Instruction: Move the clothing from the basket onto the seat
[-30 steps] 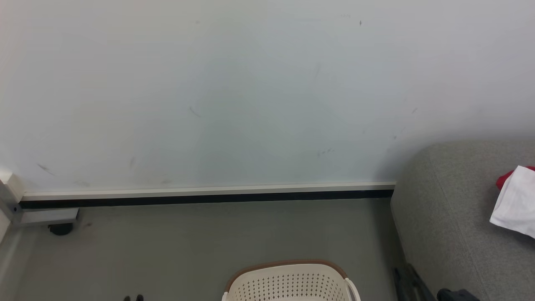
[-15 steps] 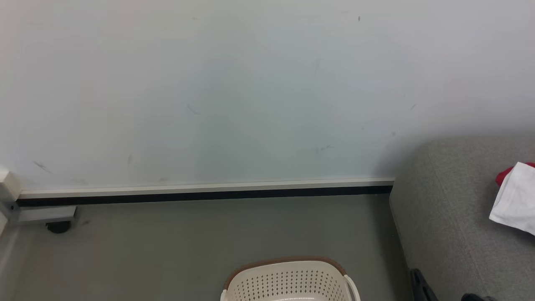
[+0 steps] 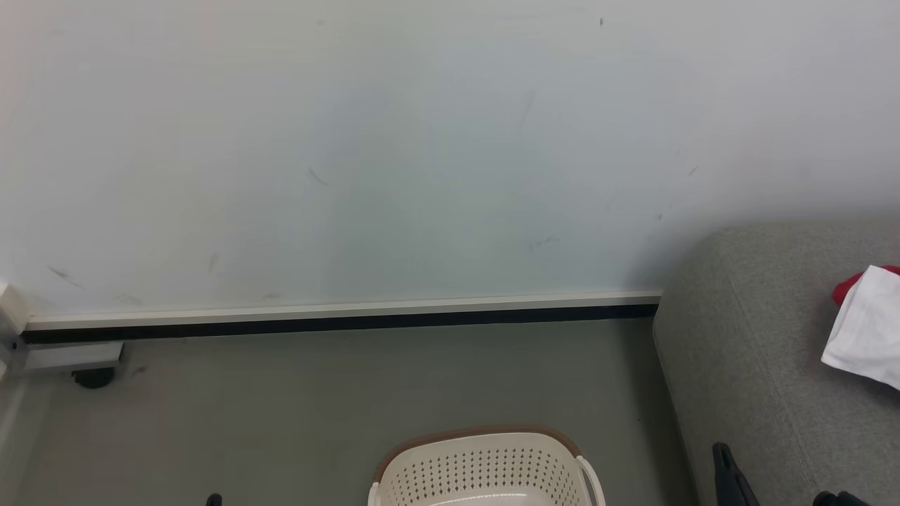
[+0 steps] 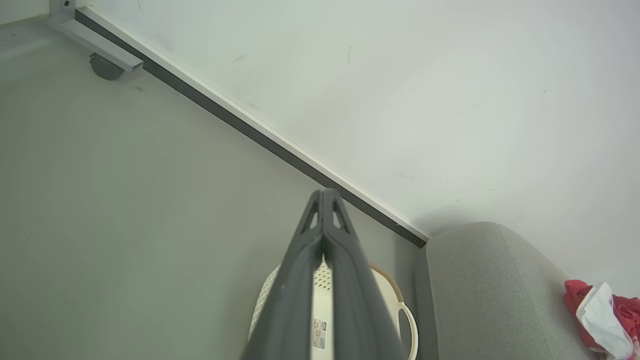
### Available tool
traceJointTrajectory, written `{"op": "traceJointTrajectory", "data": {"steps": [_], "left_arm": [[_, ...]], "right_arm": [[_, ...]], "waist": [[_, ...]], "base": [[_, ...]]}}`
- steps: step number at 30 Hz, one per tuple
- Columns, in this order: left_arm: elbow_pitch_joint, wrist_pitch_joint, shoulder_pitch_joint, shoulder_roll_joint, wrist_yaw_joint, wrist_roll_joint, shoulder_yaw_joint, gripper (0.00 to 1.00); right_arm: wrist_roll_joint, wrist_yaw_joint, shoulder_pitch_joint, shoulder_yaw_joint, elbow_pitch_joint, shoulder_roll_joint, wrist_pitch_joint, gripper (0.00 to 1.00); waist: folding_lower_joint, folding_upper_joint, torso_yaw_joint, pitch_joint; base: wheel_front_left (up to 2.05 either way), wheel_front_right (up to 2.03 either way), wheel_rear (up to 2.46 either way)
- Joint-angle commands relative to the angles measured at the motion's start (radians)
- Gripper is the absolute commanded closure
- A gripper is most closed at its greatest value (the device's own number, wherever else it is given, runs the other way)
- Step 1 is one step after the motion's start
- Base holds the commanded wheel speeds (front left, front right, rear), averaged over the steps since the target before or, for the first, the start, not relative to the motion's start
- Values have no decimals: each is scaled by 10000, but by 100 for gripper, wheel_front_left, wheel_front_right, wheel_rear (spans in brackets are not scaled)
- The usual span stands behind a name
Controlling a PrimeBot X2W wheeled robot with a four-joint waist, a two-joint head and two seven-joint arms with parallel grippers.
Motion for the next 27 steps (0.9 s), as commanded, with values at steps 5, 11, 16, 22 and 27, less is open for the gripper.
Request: {"op": "traceJointTrajectory", "data": {"steps": [5, 11, 16, 22, 27], "left_arm": [[-101, 244, -347, -44, -138, -857, 237, 100], [-87, 486, -433, -125, -251, -1553, 397, 100], [-74, 673, -516, -193, -338, -2108, 513, 100], [-63, 854, -585, -259, -419, -2628, 635, 100], [-51, 1027, -646, -320, -496, -3118, 744, 100]], "right_arm": [[1081, 0, -344, -110, -109, -146, 37, 100], [2040, 0, -403, -185, -85, -220, 76, 100], [2798, 0, -476, -246, -67, -274, 101, 100], [3523, 0, -534, -302, -48, -328, 121, 100], [4215, 1, -564, -356, -29, -381, 149, 100]], "waist": [[0, 0, -25, 56], [0, 0, -52, 118], [0, 0, -74, 169], [0, 0, -97, 221], [0, 0, -119, 272]], "base": [[0, 0, 0], [0, 0, 0], [0, 0, 0], [0, 0, 0], [0, 0, 0]]}}
